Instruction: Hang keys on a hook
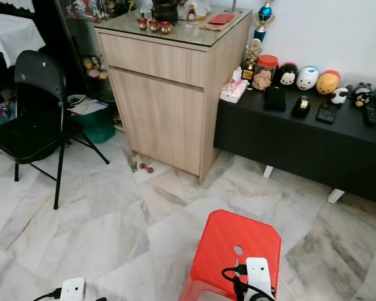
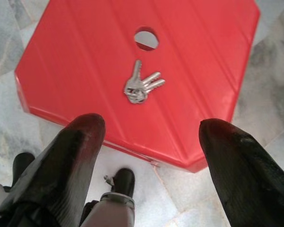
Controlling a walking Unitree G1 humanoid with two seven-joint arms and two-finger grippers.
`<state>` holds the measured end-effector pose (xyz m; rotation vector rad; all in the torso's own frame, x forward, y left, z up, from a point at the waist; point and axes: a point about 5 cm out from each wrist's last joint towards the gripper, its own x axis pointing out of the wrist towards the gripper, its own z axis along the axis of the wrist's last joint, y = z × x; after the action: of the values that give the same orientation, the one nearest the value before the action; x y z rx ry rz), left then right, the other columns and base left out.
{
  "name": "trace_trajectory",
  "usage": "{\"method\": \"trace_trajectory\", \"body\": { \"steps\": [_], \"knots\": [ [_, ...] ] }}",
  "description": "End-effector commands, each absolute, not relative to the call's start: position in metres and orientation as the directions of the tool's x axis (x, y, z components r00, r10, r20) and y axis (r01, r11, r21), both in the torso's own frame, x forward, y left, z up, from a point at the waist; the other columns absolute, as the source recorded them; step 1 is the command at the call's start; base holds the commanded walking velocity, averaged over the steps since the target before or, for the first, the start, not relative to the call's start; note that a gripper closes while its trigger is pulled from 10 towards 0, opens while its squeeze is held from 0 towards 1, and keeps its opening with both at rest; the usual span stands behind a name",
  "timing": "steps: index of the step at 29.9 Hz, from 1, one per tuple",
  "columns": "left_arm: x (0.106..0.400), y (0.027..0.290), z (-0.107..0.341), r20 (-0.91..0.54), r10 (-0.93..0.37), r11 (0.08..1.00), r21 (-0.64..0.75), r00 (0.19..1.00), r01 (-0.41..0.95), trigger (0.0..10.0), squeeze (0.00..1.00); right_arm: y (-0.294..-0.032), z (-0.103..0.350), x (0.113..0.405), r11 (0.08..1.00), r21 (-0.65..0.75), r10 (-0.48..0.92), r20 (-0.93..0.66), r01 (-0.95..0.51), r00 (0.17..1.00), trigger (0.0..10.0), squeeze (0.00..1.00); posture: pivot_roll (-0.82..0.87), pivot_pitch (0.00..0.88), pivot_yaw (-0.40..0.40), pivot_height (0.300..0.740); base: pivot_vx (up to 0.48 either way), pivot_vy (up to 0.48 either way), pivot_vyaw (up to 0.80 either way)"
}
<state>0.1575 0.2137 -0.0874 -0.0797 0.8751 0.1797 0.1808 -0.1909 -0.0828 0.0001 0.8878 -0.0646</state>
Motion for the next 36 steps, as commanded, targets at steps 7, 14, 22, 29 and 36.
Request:
{"method": "trace_trajectory", "body": {
  "steps": [7,14,22,29,36],
  "knots": [
    [0.155,0.214,-0.088,-0.774,0.123,0.983,0.01,0.621,-0.183,10.0,0.0,-0.189,-0.08,0.186,0.999,-0.036,-0.052,-0.757,0.038,0.651,10.0,0.0,0.01,0.0,-0.028,0.74,0.034,0.0,0.0],
    [0.155,0.213,-0.088,-0.774,0.119,0.983,0.005,0.622,-0.182,10.0,0.0,-0.187,-0.079,0.188,0.998,-0.023,-0.051,-0.749,0.052,0.661,10.0,0.0,0.01,0.0,-0.029,0.74,0.241,0.0,0.38],
    [0.155,0.213,-0.089,-0.775,0.114,0.983,0.0,0.621,-0.181,10.0,0.0,-0.188,-0.077,0.191,0.998,-0.029,-0.062,-0.738,0.059,0.673,10.0,0.0,0.01,0.0,-0.029,0.74,0.061,0.0,0.0],
    [0.154,0.213,-0.089,-0.774,0.111,0.983,-0.007,0.624,-0.183,10.0,0.0,-0.188,-0.076,0.194,0.997,-0.027,-0.066,-0.727,0.068,0.683,10.0,0.0,0.01,0.0,-0.028,0.74,0.0,0.0,0.0],
    [0.154,0.213,-0.089,-0.775,0.11,0.983,-0.006,0.622,-0.181,10.0,0.0,-0.189,-0.075,0.194,0.996,-0.027,-0.076,-0.72,0.082,0.69,10.0,0.0,0.01,0.0,-0.029,0.74,0.0,0.0,0.0]
  ]
}}
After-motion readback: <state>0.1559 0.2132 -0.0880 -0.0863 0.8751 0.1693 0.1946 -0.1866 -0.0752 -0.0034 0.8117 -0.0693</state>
